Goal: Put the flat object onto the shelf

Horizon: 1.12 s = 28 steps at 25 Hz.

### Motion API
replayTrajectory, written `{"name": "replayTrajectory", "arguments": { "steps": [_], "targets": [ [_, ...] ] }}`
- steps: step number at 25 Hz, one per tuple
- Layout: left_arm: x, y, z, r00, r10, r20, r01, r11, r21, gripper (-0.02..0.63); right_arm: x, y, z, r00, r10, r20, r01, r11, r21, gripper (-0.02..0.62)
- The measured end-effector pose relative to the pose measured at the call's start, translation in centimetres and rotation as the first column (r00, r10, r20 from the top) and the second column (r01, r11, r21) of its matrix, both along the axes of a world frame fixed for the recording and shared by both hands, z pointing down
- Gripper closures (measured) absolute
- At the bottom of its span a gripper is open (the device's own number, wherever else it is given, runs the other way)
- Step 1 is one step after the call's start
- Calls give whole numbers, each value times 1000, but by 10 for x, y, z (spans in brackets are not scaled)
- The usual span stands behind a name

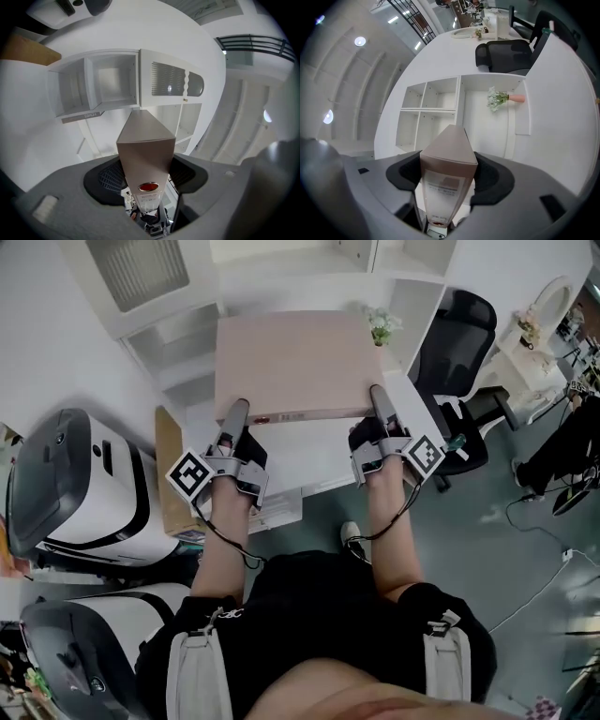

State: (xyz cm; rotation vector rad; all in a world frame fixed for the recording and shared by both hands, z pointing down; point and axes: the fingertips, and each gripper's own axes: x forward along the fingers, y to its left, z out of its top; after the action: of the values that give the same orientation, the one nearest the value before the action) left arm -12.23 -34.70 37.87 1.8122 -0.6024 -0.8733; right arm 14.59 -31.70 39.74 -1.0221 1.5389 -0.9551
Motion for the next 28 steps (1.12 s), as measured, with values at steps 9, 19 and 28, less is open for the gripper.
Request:
{"name": "replayTrajectory", "arguments": {
  "steps": [9,19,28],
  "targets": [
    [38,-38,-13,997,-73,-25,73,997,12,324,39,-61,-20,997,-74,-18,75,997,23,296],
    [56,-56,-42,990,-131,-58,136,985,104,324,57,-97,-54,989,-136,-55,141,983,116,298],
    [64,-82,-71,981,-183,-59,190,969,160,322,67,-133,-83,983,-177,-55,183,970,157,298]
  ]
}}
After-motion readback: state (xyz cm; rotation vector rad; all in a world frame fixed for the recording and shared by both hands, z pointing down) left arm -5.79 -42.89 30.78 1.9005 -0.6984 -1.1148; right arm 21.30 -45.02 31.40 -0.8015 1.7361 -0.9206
